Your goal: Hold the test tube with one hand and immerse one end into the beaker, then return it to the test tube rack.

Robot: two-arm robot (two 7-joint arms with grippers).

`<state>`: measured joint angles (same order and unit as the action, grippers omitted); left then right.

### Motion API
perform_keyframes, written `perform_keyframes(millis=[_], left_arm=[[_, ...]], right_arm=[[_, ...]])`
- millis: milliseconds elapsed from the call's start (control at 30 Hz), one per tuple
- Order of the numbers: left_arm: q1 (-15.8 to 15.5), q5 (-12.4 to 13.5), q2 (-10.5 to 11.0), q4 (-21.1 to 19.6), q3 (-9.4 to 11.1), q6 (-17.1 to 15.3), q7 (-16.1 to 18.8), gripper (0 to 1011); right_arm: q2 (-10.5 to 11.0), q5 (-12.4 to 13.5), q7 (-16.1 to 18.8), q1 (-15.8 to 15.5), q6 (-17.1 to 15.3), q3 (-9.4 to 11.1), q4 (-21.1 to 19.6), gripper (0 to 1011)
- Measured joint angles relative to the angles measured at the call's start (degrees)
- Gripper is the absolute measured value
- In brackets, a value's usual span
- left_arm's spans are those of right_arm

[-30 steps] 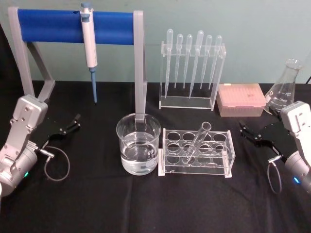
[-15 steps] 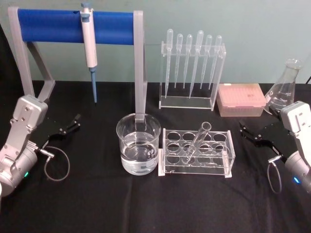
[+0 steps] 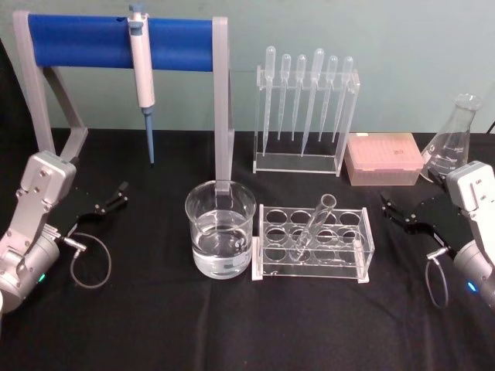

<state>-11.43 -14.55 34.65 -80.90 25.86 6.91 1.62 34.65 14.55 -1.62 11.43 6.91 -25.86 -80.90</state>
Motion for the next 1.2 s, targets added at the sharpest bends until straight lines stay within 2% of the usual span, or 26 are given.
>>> perform_keyframes(millis=[267,367,500,667,767,867,967,1067,1200], left_arm=[[0.0,0.0,0.0,0.0,0.0,0.0,0.0,1000],[0.0,0.0,0.0,0.0,0.0,0.0,0.0,1000],[0.0,0.0,0.0,0.0,0.0,0.0,0.0,1000],[0.0,0.0,0.0,0.0,0.0,0.0,0.0,1000],[0.0,0.0,0.0,0.0,0.0,0.0,0.0,1000],[0.0,0.0,0.0,0.0,0.0,0.0,0.0,1000],[0.0,0.0,0.0,0.0,0.0,0.0,0.0,1000],[0.0,0.0,0.0,0.0,0.0,0.0,0.0,1000],[0.0,0.0,0.0,0.0,0.0,0.0,0.0,1000]], right_arm=[[0.0,0.1,0.2,-0.2,0.0,0.5,-0.7,1003],[0.6,0.9,1.2,-1.3,0.2,1.9,-3.3,1002],[1.8,0.4,1.4,-2.5,0.5,3.0,-6.3,1003],[4.3,1.4,2.9,-5.2,0.6,5.5,-11.6,1003],[6.4,5.2,6.7,-7.7,0.9,7.7,-14.5,1003],[7.8,8.1,10.4,-9.1,1.7,8.8,-15.4,1003],[10.2,13.2,17.6,-11.5,3.9,10.4,-15.8,1003],[11.3,15.8,22.1,-12.5,5.0,10.8,-15.4,1003],[12.6,19.2,29.8,-13.1,5.7,10.6,-13.9,1003]])
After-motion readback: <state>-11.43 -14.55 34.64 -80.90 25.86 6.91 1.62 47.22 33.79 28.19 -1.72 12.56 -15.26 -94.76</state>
